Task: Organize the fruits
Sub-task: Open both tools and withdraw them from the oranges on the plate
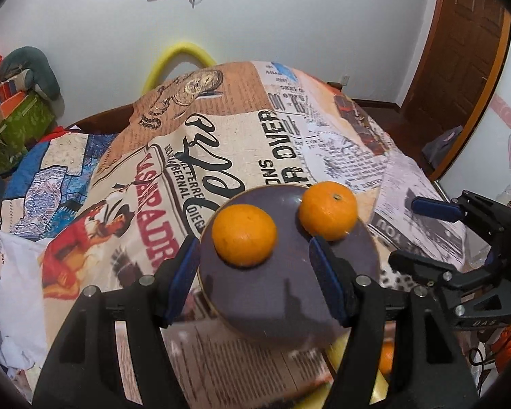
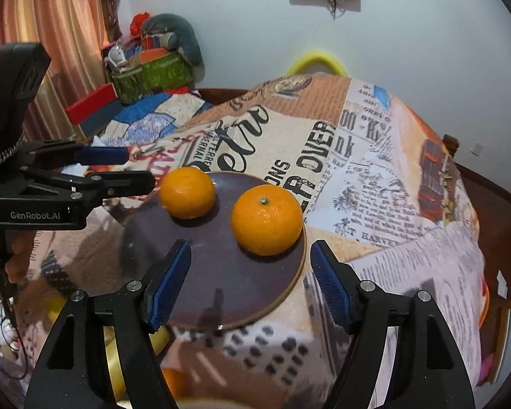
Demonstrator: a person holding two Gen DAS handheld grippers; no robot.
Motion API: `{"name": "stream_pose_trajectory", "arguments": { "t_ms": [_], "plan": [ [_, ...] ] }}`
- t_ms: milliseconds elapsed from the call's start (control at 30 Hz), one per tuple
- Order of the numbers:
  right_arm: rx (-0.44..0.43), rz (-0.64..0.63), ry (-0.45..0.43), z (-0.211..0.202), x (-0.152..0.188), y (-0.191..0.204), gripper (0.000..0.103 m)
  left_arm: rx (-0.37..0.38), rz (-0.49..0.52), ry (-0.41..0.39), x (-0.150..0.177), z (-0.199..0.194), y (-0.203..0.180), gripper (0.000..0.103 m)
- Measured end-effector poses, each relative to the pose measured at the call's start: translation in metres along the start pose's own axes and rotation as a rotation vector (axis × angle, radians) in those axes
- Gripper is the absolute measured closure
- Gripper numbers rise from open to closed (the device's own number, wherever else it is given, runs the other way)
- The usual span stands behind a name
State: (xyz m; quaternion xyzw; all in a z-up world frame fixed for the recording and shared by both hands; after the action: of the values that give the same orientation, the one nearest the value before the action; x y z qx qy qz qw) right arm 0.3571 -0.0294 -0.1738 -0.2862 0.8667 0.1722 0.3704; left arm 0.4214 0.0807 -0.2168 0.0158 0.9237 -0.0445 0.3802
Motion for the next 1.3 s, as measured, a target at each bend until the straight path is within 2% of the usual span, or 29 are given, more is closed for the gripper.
{"name": "stream_pose_trajectory", "arguments": {
  "t_ms": [333,633,933,1200,1267,1300],
  "plan": [
    [0.04,0.027,-0.043,-0.05,0.021,0.016,0.031,-0.002,-0.009,-0.021,0.028,-0.055,-0.014,0.037],
    [0.062,0.037,-0.051,-0.077,0.05,0.036,0.03,-0.019,-0.016,-0.017,0.066,-0.091,-0.02,0.037],
    [0.084,0.042,0.002,-0.069,0.094,0.055,0.028,-0.041,-0.021,0.016,0.109,-0.099,-0.018,0.036],
    [0.118,0.05,0.048,-0.048,0.115,0.054,0.028,-0.047,-0.031,0.06,0.134,-0.095,-0.02,0.036],
    [0.118,0.05,0.051,-0.046,0.116,0.055,0.031,-0.034,-0.036,0.065,0.136,-0.094,-0.024,0.036],
    [0.121,0.056,0.045,-0.047,0.116,0.054,0.036,-0.029,-0.038,0.067,0.137,-0.094,-0.026,0.036]
  ]
}}
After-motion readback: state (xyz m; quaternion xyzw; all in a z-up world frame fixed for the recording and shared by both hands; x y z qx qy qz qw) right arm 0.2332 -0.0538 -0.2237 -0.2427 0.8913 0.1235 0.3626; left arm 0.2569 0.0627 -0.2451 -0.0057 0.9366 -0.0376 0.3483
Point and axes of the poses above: each gripper's, at about its wrist camera, not at the fingertips, and z roughly the way its jaws point, y to its left, x to its underside, the point moved 8 cm from there along z, roughly the way its jaws point, and after that the axes turned 6 degrees about -y, right-handed, at the moved point
